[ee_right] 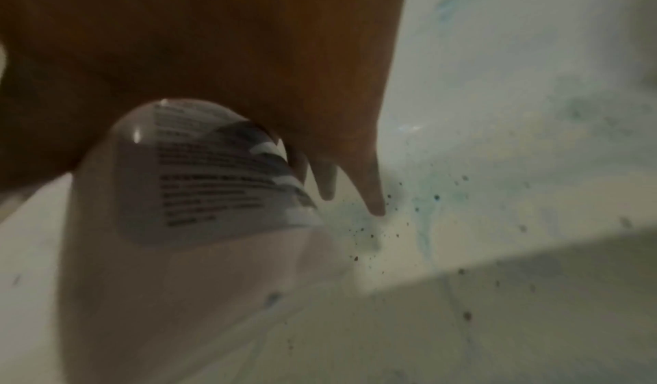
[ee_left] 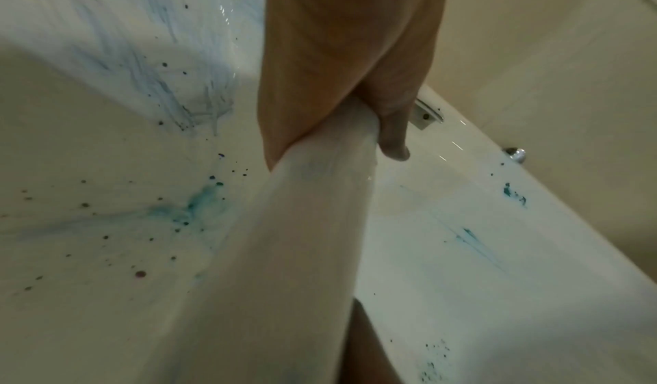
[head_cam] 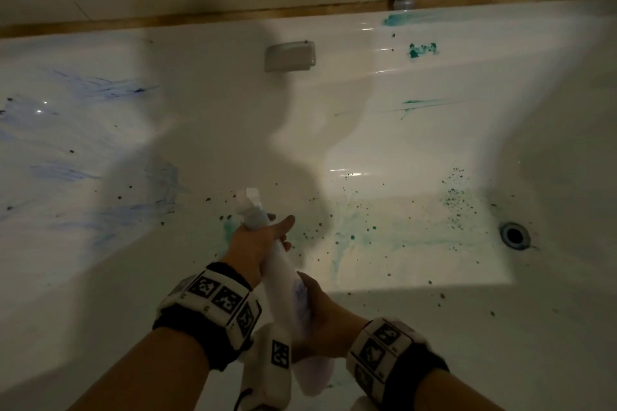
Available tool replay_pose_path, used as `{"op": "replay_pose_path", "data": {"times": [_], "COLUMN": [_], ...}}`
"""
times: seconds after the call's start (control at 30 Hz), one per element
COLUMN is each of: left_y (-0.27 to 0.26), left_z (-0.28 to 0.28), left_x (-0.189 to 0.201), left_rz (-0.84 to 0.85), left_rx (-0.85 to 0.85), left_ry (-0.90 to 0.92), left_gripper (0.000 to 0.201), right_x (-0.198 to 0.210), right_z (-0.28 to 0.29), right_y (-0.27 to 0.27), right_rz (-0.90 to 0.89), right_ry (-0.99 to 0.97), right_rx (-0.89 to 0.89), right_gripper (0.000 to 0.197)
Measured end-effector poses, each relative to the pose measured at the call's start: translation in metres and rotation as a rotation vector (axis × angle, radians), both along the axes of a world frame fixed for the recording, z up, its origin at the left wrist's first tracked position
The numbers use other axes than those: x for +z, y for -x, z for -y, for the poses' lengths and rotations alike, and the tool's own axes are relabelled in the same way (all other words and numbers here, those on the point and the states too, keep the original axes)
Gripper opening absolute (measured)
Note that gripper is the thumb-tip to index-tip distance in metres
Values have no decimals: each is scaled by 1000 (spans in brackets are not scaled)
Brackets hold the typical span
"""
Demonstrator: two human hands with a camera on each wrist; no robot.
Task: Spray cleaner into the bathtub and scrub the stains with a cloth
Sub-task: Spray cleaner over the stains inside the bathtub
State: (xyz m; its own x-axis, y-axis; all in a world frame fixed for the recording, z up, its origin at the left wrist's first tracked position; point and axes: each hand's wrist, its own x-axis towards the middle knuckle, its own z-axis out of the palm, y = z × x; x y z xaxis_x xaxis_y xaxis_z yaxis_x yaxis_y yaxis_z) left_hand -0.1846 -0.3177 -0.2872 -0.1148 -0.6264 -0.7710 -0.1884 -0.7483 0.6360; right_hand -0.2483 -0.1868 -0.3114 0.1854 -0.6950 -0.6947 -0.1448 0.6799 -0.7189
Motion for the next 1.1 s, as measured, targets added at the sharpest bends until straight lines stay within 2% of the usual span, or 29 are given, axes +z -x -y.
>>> {"op": "replay_pose_path", "data": {"times": [0.1, 0.2, 0.27, 0.3, 0.4, 0.47, 0.57, 0.63, 0.7, 0.8, 0.93, 1.1], "left_y": [8, 9, 9, 9, 12, 13, 17, 23, 33, 45, 52, 62], "left_z": [6, 7, 5, 4, 3, 0, -9, -16, -23, -27, -28, -41], "left_x": [-12, -23, -25, -25, -31, -33, -38, -47, -55, -56, -56, -60], "left_rz": [-1, -13, -115, -182, -284, -305, -241, -142, -60, -71, -131, 16], "left_rx": [-5, -1, -51, -88, -207, -271, -338, -281, -207, -199, -287, -290], "left_ry": [-24, -19, -21, -27, -60, -89, -38, 55, 88, 46, -43, -27], "left_gripper": [25, 28, 16, 22, 63, 69, 45, 22, 15, 20, 46, 37], "right_x": [-19, -23, -28, -31, -38, -40, -39, -39, -41, -41, -43, -45], "right_z": [0, 1, 2, 2, -1, -6, -18, -22, -23, -26, -38, -49], "right_y": [4, 8, 13, 17, 31, 40, 55, 64, 71, 78, 85, 85], "right_rz": [-94, -170, -202, -210, -201, -171, -176, -210, -228, -219, -189, -110], "right_ry": [3, -18, -31, -36, -53, -78, -91, -99, -88, -92, -120, -150], "right_rx": [-52, -71, -72, -80, -74, -61, -35, -14, -11, -27, -26, -73], "right_gripper": [155, 125, 116, 115, 112, 108, 107, 106, 104, 103, 103, 109]}}
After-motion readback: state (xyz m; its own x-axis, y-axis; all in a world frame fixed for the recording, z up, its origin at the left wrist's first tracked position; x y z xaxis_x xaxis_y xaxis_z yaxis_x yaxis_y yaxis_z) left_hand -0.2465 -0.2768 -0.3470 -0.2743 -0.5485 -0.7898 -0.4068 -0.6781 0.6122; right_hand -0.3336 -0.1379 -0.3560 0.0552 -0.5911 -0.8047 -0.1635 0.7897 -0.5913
